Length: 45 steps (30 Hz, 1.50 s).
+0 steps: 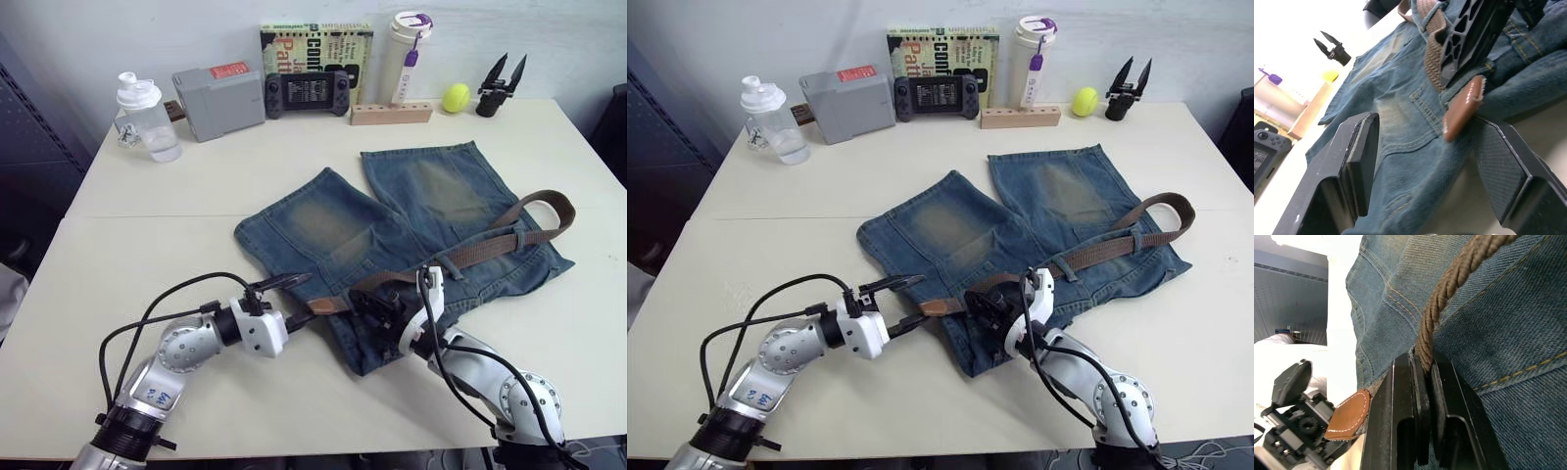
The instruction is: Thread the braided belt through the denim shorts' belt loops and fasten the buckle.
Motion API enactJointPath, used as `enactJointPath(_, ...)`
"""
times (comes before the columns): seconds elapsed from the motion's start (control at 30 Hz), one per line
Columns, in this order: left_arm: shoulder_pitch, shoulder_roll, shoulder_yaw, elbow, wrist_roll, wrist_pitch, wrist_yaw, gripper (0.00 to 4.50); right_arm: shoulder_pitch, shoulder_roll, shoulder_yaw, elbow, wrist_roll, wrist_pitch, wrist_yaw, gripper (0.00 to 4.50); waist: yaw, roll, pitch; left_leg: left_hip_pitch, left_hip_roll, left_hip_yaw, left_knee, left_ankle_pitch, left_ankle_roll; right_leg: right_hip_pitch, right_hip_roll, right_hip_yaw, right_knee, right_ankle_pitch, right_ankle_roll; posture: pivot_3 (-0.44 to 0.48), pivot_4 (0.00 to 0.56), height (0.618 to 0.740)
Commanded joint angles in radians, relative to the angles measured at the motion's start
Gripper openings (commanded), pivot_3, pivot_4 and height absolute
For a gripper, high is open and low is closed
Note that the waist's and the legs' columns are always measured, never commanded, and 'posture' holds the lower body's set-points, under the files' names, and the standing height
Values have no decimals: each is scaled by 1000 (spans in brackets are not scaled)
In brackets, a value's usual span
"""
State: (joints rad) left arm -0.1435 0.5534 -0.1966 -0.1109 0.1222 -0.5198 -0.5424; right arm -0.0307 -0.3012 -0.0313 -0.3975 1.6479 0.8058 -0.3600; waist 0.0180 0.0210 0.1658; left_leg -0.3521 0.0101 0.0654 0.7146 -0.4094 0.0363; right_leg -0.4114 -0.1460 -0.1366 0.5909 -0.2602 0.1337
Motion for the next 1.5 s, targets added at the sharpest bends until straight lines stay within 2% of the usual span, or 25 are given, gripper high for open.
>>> enactJointPath(0.03,-2,-1,15,-38,-23,6,-8,3190,19,13,39,4,-4,13,4,0,0,0,0,0,0,0,0,0,0,0,0,0,0,0,0,0,150,726)
enactJointPath(0.53,-39,-25,-64,2,120,-54,-3,3190,24,13,36,-8,-4,13,1,0,0,0,0,0,0,0,0,0,0,0,1,0,0,0,0,0,150,726)
enactJointPath(0.57,-40,-24,-63,5,123,-60,-3,2936,25,13,36,-8,-4,12,0,0,0,0,0,0,0,0,0,0,0,0,1,0,0,0,0,0,150,726)
enactJointPath(0.6,-42,-21,-65,7,124,-72,-6,2936,24,13,36,-8,-4,12,0,0,0,0,0,0,0,0,0,0,0,0,1,0,0,0,0,0,150,726)
enactJointPath(0.83,-34,1,-74,35,175,-136,-2,40,17,11,33,0,-4,12,0,0,0,0,0,0,0,0,0,0,0,0,1,0,0,0,0,0,150,726)
enactJointPath(1.03,-34,4,-71,53,202,-140,14,40,2,1,-2,-10,19,-7,-5,0,0,0,0,0,0,0,0,0,0,0,1,0,0,0,0,0,150,726)
enactJointPath(1.17,-35,3,-71,58,207,-141,22,0,0,-76,-73,-74,42,-6,46,1463,3,1,1,-1,0,0,0,0,0,0,0,0,0,0,0,0,150,726)
enactJointPath(1.23,-37,2,-72,61,207,-143,24,0,3,-105,-89,-85,68,-5,65,2406,4,2,1,-1,0,0,0,0,0,0,0,0,0,0,0,0,150,726)
enactJointPath(1.33,-36,0,-72,59,206,-142,27,0,8,-278,-185,-146,33,47,227,3841,4,4,3,-1,0,1,1,-1,1,-1,0,1,-1,0,0,0,150,726)
enactJointPath(1.37,-37,-1,-72,61,205,-142,28,0,10,-319,-205,-156,14,51,267,4199,5,4,3,-1,-1,1,1,-1,1,-1,-1,1,0,0,0,0,150,726)
enactJointPath(1.4,-36,-1,-72,62,205,-144,31,0,20,-362,-226,-166,-5,58,319,4436,5,4,3,-1,-1,1,1,-1,2,-1,-1,1,0,0,0,0,150,726)
enactJointPath(1.47,-34,-1,-72,63,204,-147,34,0,37,-413,-246,-176,-26,63,387,4436,6,4,2,-1,0,1,1,-1,2,0,-1,0,-1,0,0,0,150,726)
enactJointPath(1.5,-32,-2,-73,65,204,-148,36,0,59,-448,-249,-192,-82,66,428,4233,6,4,2,-1,0,1,1,-1,2,0,-1,0,-1,0,0,0,150,726)
